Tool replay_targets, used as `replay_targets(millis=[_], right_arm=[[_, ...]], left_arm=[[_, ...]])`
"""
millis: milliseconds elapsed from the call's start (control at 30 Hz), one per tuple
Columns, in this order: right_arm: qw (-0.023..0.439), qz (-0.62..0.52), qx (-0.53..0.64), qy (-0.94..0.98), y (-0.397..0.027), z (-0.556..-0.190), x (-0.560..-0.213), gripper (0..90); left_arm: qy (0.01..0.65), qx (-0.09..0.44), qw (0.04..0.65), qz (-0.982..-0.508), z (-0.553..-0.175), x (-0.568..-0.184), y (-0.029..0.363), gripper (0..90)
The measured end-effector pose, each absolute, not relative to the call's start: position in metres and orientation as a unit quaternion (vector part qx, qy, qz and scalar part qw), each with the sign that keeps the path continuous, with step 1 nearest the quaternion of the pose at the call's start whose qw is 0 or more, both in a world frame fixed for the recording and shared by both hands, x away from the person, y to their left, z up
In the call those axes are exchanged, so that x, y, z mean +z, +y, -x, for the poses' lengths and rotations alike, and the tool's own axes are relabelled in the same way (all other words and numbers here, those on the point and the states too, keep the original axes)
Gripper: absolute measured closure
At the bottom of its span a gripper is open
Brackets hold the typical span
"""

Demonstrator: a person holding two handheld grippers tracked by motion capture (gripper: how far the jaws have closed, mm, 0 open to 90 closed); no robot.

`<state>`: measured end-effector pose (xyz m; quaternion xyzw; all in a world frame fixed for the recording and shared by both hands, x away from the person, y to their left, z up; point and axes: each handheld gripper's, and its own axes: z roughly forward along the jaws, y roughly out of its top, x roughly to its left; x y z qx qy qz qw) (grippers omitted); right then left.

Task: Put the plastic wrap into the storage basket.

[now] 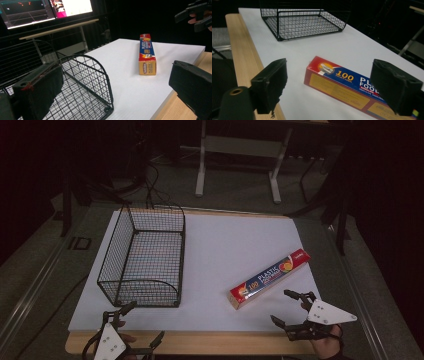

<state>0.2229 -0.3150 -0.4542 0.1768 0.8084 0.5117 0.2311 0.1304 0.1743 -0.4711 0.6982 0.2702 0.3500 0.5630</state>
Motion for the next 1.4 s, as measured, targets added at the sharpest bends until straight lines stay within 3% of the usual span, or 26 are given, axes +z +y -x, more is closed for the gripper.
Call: replay_targets(millis=[233,433,867,1200,1400], right_arm=[[0.217,-0.195,0.516,0.806,-0.317,-0.223,-0.452,12.4],[0.2,-0.197,0.45,0.848,-0.307,-0.227,-0.457,11.7],[0.105,-0.208,0.384,0.894,-0.313,-0.255,-0.459,11.5],[0.098,-0.178,0.34,0.918,-0.312,-0.276,-0.459,11.2],[0.03,-0.193,0.252,0.948,-0.305,-0.291,-0.468,11.2]], left_arm=[[0.265,0.348,0.562,-0.702,-0.133,-0.472,0.173,0.0],[0.263,0.343,0.564,-0.704,-0.134,-0.473,0.171,0.0],[0.259,0.345,0.559,-0.708,-0.132,-0.473,0.169,0.0],[0.261,0.349,0.556,-0.708,-0.129,-0.473,0.17,0.0],[0.263,0.349,0.558,-0.706,-0.129,-0.473,0.171,0.0]])
